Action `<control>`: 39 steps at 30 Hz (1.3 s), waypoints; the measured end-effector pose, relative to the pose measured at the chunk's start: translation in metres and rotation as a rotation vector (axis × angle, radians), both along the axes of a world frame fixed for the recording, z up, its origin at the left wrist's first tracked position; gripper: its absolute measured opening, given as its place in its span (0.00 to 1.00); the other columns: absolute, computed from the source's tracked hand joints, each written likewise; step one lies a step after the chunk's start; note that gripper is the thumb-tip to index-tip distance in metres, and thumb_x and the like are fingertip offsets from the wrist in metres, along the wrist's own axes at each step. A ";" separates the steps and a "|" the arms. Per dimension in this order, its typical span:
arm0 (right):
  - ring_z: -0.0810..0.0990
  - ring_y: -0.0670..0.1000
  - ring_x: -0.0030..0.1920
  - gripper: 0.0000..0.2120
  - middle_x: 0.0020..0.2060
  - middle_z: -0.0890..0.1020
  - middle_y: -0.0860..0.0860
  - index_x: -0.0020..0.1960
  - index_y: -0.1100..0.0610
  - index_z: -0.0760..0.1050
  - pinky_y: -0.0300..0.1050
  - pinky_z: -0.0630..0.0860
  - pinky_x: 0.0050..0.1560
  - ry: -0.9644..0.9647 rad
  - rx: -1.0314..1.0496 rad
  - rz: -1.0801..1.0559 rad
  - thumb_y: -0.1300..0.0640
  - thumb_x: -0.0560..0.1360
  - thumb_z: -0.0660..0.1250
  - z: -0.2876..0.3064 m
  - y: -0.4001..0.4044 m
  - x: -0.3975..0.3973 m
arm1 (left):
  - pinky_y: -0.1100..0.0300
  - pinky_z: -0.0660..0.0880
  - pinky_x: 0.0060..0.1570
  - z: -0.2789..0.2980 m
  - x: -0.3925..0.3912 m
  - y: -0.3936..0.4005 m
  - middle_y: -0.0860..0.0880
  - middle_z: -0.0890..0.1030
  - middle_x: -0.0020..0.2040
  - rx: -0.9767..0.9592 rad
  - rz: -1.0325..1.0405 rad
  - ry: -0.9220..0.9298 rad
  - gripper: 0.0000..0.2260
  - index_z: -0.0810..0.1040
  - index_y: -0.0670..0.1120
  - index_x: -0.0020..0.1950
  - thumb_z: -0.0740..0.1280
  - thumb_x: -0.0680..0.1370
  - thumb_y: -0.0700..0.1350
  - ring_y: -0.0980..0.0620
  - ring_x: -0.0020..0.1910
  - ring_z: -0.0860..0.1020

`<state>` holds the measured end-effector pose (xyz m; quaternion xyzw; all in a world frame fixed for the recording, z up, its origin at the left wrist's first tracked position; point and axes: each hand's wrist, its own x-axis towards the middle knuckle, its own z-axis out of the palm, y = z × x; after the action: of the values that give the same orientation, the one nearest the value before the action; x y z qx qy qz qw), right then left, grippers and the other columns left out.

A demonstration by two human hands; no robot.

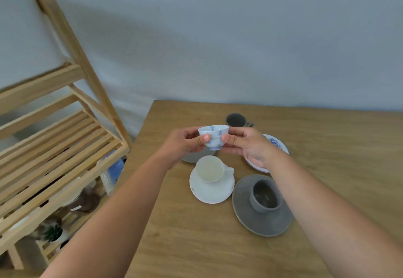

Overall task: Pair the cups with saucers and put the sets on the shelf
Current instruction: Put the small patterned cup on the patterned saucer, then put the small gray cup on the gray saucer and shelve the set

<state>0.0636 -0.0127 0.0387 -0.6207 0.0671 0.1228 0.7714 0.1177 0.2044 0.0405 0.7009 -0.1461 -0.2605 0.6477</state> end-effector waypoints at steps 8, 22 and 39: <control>0.85 0.51 0.51 0.22 0.50 0.86 0.53 0.59 0.58 0.79 0.40 0.81 0.46 0.117 -0.095 -0.139 0.61 0.65 0.76 -0.010 -0.100 -0.026 | 0.59 0.81 0.51 -0.009 0.024 -0.106 0.49 0.86 0.51 0.172 -0.252 -0.070 0.20 0.82 0.47 0.56 0.80 0.67 0.48 0.51 0.53 0.83; 0.81 0.50 0.53 0.27 0.55 0.83 0.56 0.66 0.60 0.74 0.42 0.78 0.54 0.182 -0.388 -0.239 0.73 0.69 0.70 -0.055 -0.137 -0.035 | 0.66 0.73 0.39 -0.043 0.022 -0.178 0.55 0.80 0.50 0.615 -0.339 -0.380 0.26 0.74 0.53 0.53 0.83 0.61 0.48 0.57 0.48 0.78; 0.78 0.48 0.51 0.16 0.58 0.81 0.53 0.63 0.56 0.76 0.43 0.73 0.53 -0.034 -0.842 -0.232 0.63 0.76 0.66 -0.048 -0.107 0.057 | 0.53 0.73 0.62 -0.031 0.078 -0.111 0.47 0.73 0.68 0.435 0.000 -0.333 0.37 0.67 0.47 0.73 0.79 0.68 0.38 0.48 0.61 0.75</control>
<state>0.1206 -0.1200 -0.0093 -0.8713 0.1677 -0.0128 0.4610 0.1961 0.0938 0.0093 0.8567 -0.1912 -0.1669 0.4491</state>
